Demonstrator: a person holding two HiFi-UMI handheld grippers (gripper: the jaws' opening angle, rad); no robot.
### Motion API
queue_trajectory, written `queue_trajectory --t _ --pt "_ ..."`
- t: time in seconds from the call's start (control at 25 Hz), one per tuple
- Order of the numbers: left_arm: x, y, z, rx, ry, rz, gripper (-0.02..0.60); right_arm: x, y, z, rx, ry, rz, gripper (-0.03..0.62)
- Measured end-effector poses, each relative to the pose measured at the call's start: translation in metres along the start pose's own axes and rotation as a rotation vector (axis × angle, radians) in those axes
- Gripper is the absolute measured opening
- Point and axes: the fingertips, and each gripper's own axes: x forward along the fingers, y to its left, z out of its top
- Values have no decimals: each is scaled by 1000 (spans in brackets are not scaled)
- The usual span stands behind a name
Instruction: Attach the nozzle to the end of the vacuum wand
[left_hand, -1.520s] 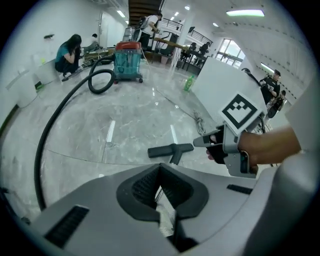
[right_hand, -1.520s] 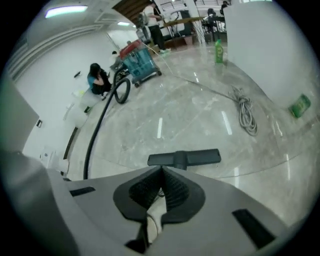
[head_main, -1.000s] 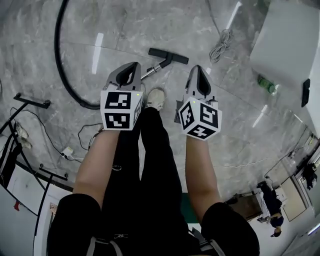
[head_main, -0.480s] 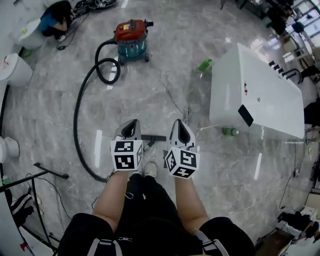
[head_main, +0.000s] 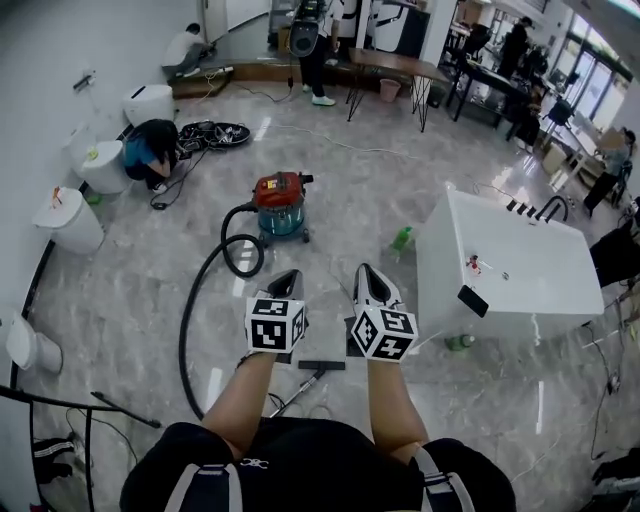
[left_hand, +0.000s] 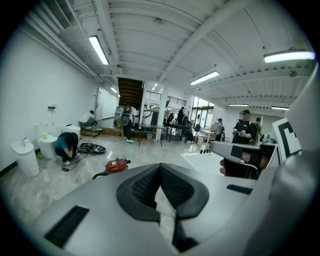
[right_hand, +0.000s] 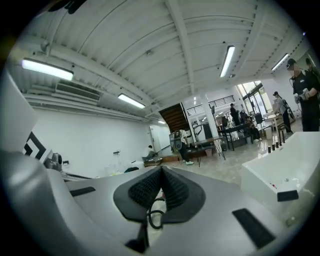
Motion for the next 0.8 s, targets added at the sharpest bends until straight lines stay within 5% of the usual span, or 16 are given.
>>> queue_trajectory --t 0.24,0.8 --pt "-34 -7 53 58 -103 20 11 -18 23 64 41 -87 67 14" --pt "-48 3 70 94 -130 35 11 -31 36 78 64 -130 87 14"
